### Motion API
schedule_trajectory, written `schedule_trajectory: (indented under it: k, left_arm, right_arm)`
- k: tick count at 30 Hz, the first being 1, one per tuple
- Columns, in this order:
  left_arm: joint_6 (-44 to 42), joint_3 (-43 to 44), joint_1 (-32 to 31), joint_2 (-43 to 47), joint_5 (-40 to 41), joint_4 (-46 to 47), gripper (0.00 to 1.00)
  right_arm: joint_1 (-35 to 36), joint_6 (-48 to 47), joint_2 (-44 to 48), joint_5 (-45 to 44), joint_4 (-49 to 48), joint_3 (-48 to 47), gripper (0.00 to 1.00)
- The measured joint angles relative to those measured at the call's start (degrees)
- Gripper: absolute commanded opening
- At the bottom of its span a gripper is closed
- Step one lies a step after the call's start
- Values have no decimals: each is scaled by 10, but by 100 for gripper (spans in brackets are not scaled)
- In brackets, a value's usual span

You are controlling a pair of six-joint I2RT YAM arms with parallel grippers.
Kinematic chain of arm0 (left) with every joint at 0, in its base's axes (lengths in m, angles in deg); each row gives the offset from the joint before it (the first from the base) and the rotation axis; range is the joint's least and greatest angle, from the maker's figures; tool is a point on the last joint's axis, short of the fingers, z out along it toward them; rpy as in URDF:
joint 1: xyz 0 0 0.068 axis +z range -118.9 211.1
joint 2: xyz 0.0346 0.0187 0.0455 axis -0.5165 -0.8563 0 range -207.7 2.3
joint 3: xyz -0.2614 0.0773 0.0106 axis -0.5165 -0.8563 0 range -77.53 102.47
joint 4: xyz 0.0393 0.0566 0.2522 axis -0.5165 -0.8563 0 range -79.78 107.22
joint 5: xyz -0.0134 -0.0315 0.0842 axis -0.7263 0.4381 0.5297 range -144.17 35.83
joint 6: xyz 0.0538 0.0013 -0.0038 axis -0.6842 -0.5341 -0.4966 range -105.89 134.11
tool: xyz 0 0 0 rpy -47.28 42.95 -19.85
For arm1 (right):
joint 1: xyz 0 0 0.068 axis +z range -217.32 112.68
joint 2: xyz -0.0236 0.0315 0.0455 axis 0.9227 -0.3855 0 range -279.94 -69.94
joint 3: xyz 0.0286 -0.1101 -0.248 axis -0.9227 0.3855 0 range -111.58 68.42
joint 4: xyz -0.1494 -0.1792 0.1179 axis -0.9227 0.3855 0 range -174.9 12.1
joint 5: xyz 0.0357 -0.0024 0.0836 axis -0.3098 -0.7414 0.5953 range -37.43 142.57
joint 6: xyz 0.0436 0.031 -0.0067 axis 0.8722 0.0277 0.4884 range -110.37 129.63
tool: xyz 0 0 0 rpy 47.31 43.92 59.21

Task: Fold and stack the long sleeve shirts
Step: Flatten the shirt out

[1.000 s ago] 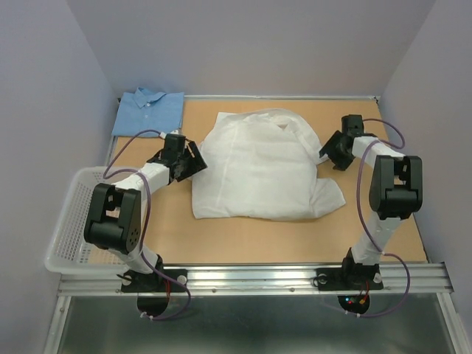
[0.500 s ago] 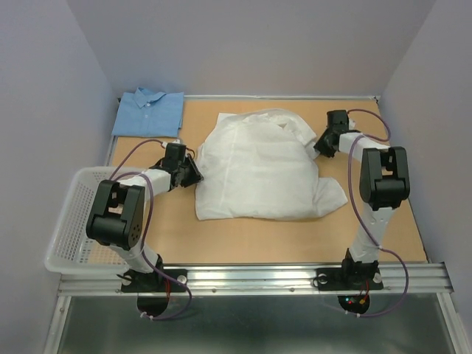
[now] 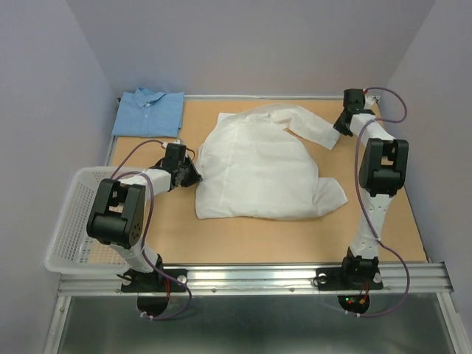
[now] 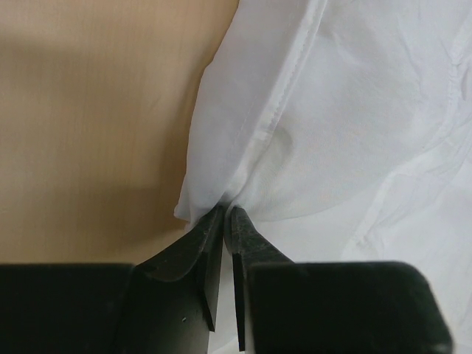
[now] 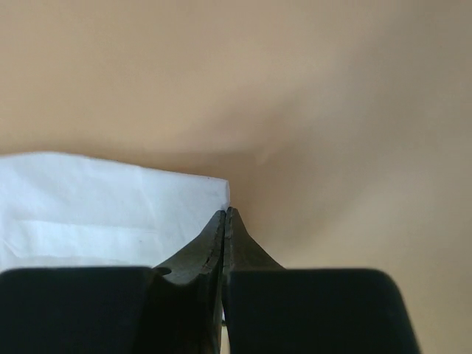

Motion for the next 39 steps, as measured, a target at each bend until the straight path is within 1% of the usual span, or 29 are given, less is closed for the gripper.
schedule_trajectory:
  k: [3,4,5,6,7,9,10,12,14,15,17,18,20,21,24,26,29,31,34,36,39]
  left_arm:
    - [0,-2,0,1,0,0,19]
    - [0,-5,0,3,0,0,19]
    - [0,-9,0,7,0,0,19]
    - [0,-12,0,10,0,-1,19]
    - [0,-17,0,16,0,-4,19]
    - [-1,-28,0,31,2,-16,19]
    - [-2,-34,0,39,3,-21,19]
    - [-4,-47,0,60,7,-35,20]
    - [-6,-57,0,83,11,-61,23]
    - [-9,-57,0,93,13,-73,27]
    - [-13,-55,0,115,19,-96,33]
    - [-15,-53,0,122,20,-103,41]
    - [-23,-38,-1,139,23,-127,50]
    - [-28,-27,-2,145,22,-135,57]
    - [-37,25,-15,153,22,-150,65]
    - [-42,56,-30,152,19,-150,67]
    - [-50,112,-65,141,8,-136,66]
    - [-52,134,-77,118,1,-119,65]
    - [-54,156,-85,57,-6,-97,62]
    - [-55,159,-85,20,-8,-90,61]
    - [-55,160,-85,-59,-12,-87,58]
  right_arm:
    - [-26,-16,-11,-29,12,-78,1]
    - [-32,-18,-11,-36,14,-96,4]
    - [-39,-22,-11,-48,16,-126,11]
    - [-43,-24,-11,-54,15,-143,23]
    - [-46,-29,-11,-63,14,-163,47]
    - [-47,-36,-3,-63,11,-179,64]
    - [-46,-35,2,-61,14,-179,67]
    - [-44,-36,23,-18,15,-157,69]
    - [-40,-34,62,30,17,-100,70]
    - [-37,-32,83,56,16,-62,70]
    - [-28,-29,134,114,20,24,70]
    - [-24,-27,151,140,25,55,70]
    - [-14,-19,196,202,19,143,70]
    - [-9,-15,213,228,25,176,70]
    - [1,0,260,294,16,278,70]
    - [2,16,290,337,2,347,70]
    - [1,35,314,380,-24,424,70]
    - [1,44,317,398,-43,458,70]
    - [1,61,317,429,-72,495,70]
    - [1,70,320,448,-95,507,70]
    - [1,76,320,462,-117,516,70]
